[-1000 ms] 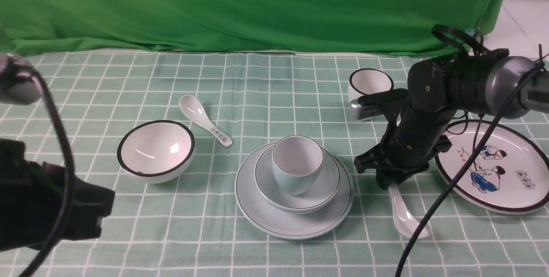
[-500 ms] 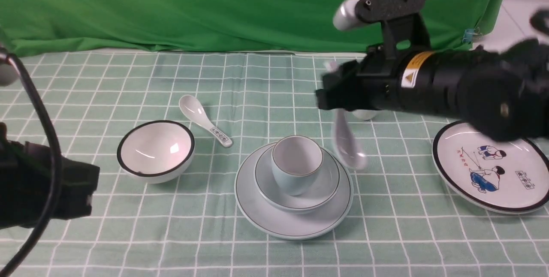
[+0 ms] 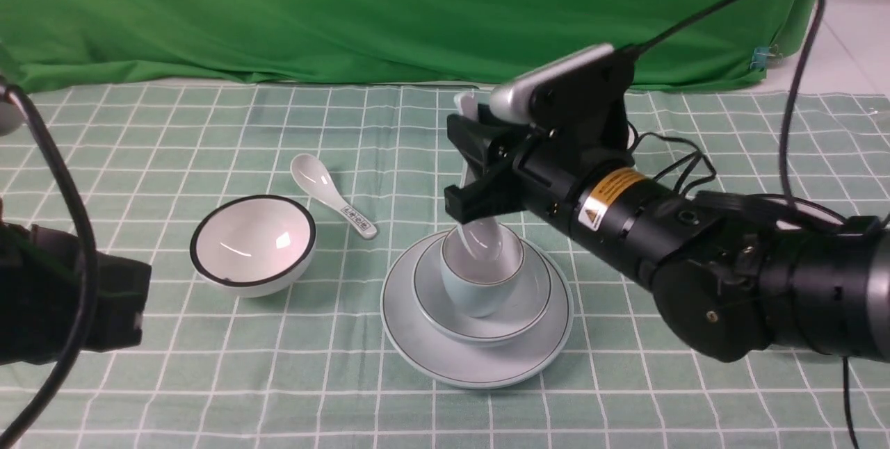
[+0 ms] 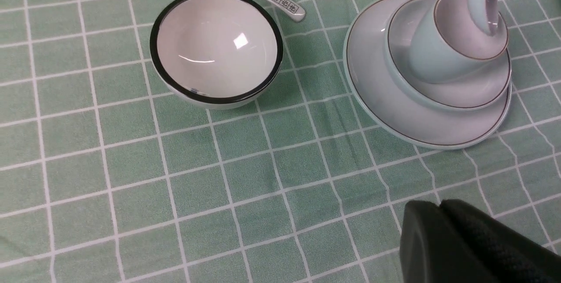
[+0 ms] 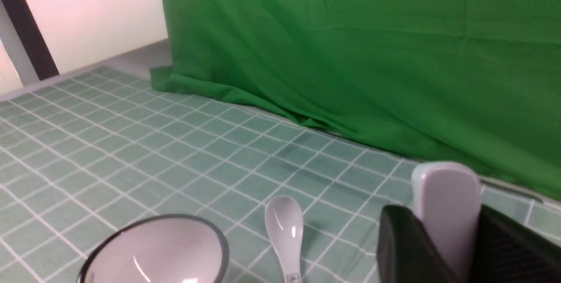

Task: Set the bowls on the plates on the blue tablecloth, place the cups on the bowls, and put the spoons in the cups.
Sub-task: 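Move the spoon over the cup on the plates and lower it into the cup with the right gripper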

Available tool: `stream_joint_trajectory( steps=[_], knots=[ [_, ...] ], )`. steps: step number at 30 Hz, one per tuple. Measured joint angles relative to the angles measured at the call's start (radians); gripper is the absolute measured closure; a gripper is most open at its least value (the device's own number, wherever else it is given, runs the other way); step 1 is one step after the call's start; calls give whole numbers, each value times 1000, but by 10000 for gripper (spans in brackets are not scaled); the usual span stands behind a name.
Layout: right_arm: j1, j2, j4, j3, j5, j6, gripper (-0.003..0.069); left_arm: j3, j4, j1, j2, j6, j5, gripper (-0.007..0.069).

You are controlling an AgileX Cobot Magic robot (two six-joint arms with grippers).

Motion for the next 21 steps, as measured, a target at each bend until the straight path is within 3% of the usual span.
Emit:
stream_joint_trajectory(
  steps=[15,21],
  knots=[
    [0,109,0,0,-2,-10,451,0,3,0,0,-4,4,616],
    [0,71,0,0,73,-13,343,0,3,0,0,-4,4,616]
  ],
)
